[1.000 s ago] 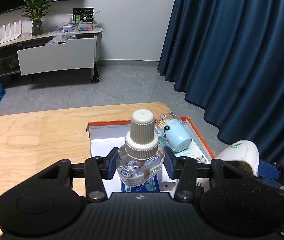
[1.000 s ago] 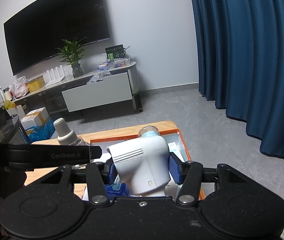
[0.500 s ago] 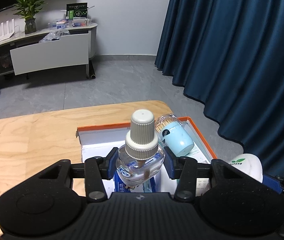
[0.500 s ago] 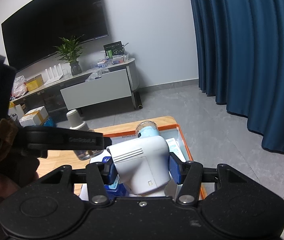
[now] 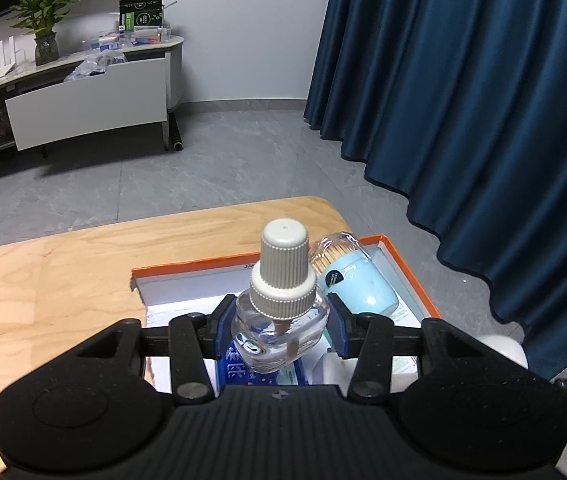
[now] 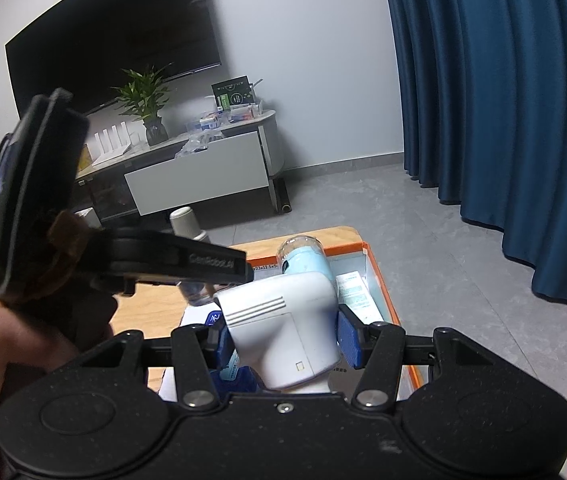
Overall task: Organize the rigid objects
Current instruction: 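Carry the diffuser bottle and plug body over the box lid with both tools, then lower the bottle and plug body into the lid and open both tools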
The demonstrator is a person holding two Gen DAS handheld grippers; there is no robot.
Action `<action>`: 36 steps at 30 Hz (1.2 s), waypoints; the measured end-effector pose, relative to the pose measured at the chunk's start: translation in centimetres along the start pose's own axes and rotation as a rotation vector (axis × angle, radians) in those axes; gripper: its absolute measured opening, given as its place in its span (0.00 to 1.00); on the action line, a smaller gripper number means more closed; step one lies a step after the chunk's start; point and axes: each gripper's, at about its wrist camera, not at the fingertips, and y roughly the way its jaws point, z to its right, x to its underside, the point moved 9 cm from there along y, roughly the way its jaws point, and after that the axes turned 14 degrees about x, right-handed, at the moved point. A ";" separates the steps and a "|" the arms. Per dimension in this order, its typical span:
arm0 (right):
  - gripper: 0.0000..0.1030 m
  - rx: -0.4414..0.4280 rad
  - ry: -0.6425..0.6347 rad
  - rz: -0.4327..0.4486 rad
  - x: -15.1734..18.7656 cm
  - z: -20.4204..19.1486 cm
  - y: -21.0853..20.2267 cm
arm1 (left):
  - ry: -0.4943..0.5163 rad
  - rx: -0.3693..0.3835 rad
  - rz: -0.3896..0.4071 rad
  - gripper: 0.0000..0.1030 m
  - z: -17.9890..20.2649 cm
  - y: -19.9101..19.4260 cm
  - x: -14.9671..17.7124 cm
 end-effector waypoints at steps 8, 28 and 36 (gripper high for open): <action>0.63 -0.005 0.002 -0.003 -0.3 -0.2 0.2 | -0.004 0.032 -0.027 0.46 -0.1 1.9 -0.4; 0.74 -0.006 -0.001 0.026 0.7 0.2 -4.0 | -0.050 -0.004 0.024 0.83 0.8 -5.9 2.0; 0.76 -0.010 -0.019 0.029 2.0 0.8 -7.0 | -0.064 -0.047 0.043 0.94 2.2 -10.6 5.8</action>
